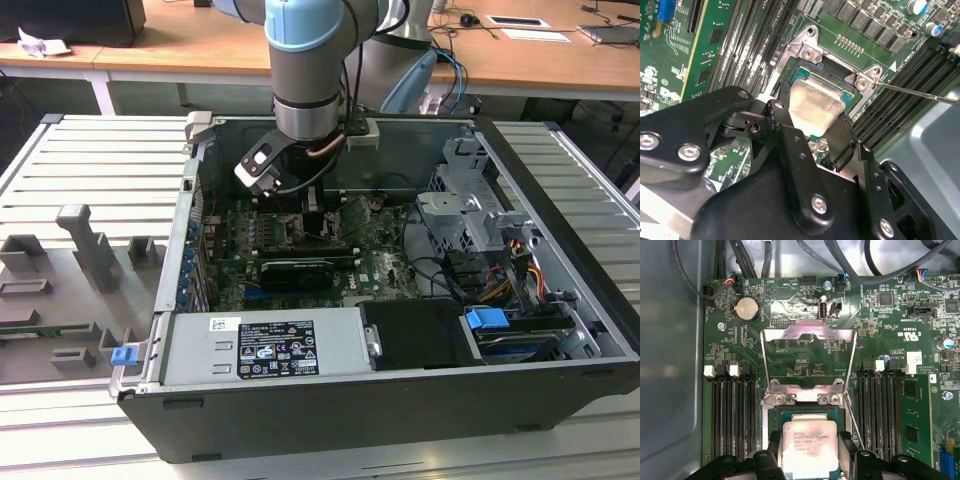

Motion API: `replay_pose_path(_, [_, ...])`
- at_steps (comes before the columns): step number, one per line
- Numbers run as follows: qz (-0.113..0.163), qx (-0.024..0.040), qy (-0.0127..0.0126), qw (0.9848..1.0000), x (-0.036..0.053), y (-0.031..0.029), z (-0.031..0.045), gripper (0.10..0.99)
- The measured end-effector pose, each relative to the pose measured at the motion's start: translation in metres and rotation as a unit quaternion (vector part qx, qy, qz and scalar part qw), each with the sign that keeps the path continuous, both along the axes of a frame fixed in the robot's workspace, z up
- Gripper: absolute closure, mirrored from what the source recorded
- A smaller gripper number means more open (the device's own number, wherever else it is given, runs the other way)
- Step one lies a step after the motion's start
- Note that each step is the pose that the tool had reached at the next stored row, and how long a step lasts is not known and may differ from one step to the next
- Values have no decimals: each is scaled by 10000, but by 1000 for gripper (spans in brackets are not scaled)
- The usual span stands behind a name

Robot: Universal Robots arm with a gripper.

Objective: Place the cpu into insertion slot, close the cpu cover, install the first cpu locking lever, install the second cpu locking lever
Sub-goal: 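Place the cpu into insertion slot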

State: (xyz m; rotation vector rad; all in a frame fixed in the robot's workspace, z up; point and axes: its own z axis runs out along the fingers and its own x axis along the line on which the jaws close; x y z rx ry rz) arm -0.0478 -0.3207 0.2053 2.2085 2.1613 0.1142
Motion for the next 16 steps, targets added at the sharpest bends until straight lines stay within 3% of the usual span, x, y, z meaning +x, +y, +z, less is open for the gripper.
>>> replay_pose_path(5, [-3,-39,1,10000,-1,29,-53,553])
replay_pose_path(10, [-2,-44,0,10000,0,29,-53,553])
replay_pose_path(12, [-2,-46,0,10000,0,29,-53,478])
replay_pose_path(16, [-2,-48,0,10000,0,29,-18,478])
